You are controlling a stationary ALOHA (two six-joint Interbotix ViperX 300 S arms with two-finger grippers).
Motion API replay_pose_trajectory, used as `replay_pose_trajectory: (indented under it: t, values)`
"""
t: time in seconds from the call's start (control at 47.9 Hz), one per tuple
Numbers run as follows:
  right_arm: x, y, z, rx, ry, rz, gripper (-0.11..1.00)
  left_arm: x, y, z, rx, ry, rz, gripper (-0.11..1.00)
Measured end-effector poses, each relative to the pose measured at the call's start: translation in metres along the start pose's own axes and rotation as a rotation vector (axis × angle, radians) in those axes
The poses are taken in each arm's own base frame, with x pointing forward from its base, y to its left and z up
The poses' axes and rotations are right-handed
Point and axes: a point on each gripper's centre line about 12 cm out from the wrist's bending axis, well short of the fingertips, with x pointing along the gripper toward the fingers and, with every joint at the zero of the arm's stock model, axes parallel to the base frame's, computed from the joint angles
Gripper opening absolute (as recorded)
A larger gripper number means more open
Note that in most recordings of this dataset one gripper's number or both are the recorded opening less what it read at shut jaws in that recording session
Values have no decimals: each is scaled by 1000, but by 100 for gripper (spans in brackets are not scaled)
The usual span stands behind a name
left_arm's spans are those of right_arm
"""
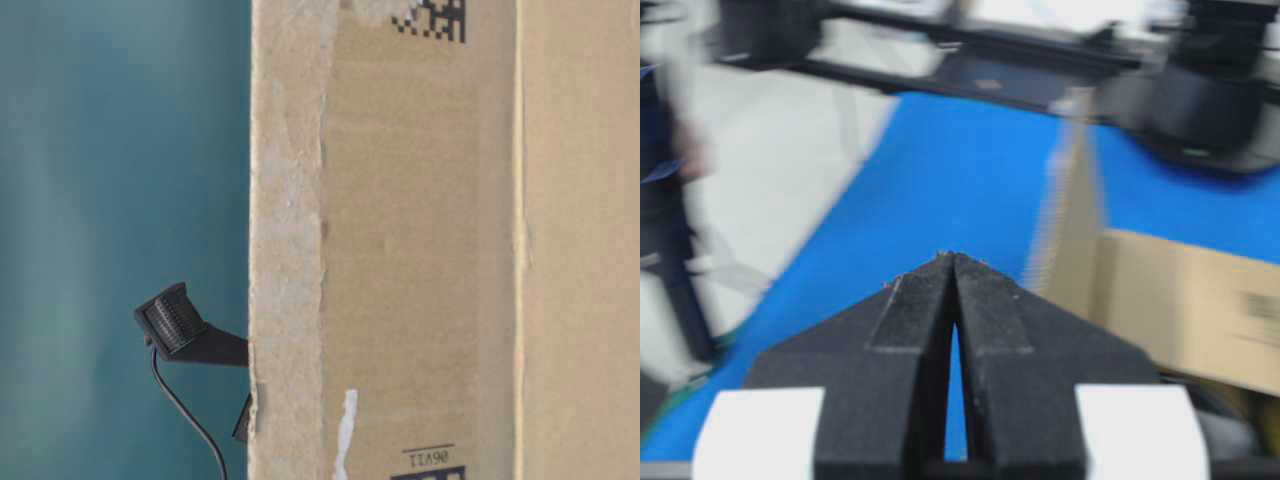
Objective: Close the cardboard box.
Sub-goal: 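Swing the right gripper down and fold the front flap up and over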
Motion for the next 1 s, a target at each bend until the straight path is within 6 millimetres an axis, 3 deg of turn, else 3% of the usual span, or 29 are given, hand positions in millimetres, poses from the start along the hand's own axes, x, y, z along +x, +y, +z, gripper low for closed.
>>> replay_pose_trajectory:
  t: [0.167,0.397,0.669,1.003]
  values:
    - [9,18,-31,-15,126,57,0,0,-1,1,-1,0,-1,0]
    - [22,15,-63,-20,246,43,0,0,0,0,-6,3,-1,0]
    - [22,9,-60,-14,236,24,0,0,0,-1,-6,9,-2,0]
    - [6,-41,-38,28,180,-139,0,0,-1,-1,-7,10,-3,0]
